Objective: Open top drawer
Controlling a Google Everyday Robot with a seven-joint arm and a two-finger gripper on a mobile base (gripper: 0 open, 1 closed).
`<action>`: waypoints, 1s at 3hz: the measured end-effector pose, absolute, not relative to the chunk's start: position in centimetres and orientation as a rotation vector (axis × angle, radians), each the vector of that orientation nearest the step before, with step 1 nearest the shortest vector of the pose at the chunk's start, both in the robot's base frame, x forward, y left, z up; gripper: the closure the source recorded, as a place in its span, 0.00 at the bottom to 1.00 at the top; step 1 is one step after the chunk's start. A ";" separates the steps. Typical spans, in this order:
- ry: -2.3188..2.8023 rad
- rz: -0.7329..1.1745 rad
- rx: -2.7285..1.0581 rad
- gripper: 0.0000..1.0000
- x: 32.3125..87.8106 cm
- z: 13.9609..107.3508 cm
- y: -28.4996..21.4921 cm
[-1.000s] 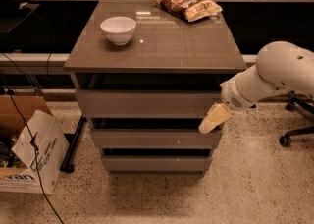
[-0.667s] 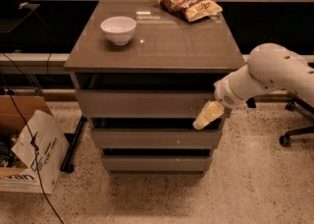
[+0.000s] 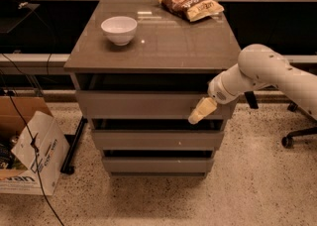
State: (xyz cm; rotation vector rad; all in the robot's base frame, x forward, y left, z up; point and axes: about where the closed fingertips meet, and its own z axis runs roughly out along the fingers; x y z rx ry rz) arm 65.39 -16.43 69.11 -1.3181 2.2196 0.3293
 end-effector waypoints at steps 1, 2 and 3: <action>2.244 0.370 -1.321 0.18 65.9 67.5 -16.3; 2.279 0.366 -1.316 0.41 64.8 67.1 -17.1; 2.279 0.366 -1.316 0.64 64.8 67.2 -17.1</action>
Offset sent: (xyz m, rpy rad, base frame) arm -0.0350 -0.0250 -0.0174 -0.0440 0.0963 -0.0352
